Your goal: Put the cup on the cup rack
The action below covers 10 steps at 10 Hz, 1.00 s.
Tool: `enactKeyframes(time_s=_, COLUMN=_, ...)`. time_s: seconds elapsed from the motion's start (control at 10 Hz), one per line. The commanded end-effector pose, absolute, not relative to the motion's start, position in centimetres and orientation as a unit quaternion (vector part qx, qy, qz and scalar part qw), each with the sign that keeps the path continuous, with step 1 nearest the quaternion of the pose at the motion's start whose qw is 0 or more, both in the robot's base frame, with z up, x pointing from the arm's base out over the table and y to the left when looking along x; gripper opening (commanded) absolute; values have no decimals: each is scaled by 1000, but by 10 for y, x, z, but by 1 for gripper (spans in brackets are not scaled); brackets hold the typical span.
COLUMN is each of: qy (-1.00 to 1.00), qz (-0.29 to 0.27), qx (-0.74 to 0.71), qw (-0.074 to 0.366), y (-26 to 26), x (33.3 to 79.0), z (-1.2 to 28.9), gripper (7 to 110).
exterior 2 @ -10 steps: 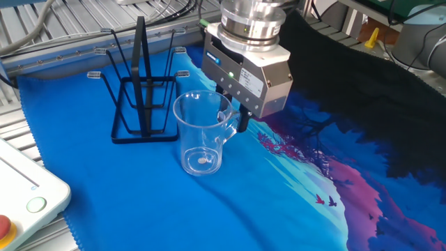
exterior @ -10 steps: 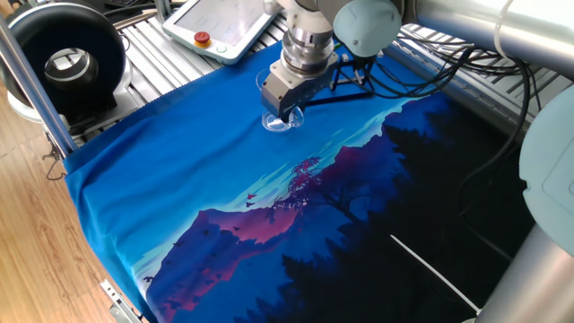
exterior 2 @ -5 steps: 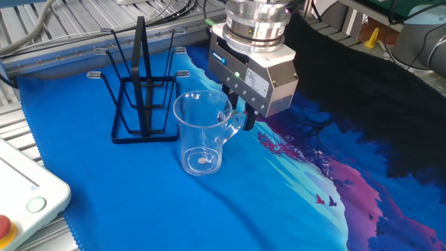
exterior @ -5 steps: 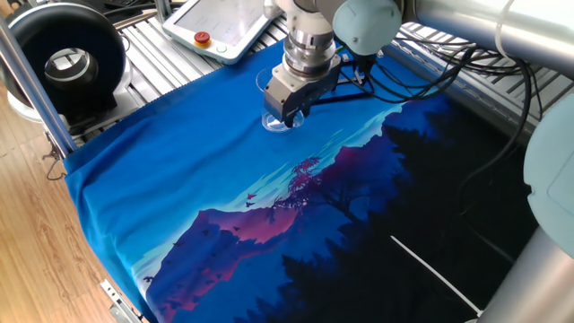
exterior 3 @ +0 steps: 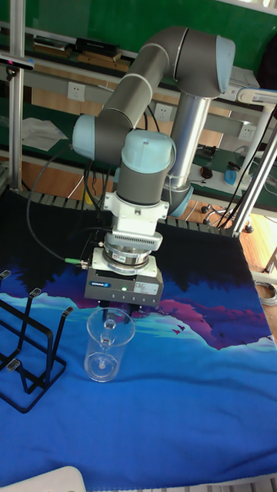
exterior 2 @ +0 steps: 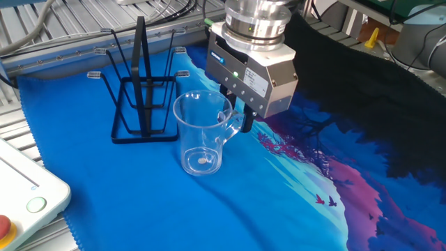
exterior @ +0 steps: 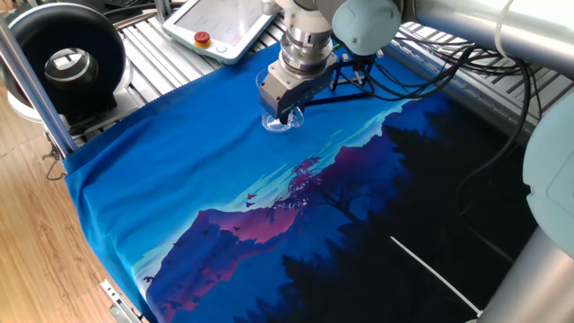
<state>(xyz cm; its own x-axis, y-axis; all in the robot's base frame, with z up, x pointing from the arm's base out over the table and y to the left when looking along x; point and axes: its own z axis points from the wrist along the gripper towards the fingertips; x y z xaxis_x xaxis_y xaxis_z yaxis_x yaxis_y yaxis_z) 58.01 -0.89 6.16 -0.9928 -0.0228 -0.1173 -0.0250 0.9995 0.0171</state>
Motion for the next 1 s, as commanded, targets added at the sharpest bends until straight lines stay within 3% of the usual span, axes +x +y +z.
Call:
enactKeyframes(time_s=0.0, qy=996, qz=33, qx=-15, qw=79, y=3, x=595, z=66, gripper=44)
enactKeyframes(time_s=0.5, qy=989, qz=27, qx=-39, qw=140, y=3, x=624, z=72, gripper=44)
enactKeyframes(time_s=0.9, qy=991, qz=14, qx=-47, qw=123, y=-4, x=616, z=70, gripper=44)
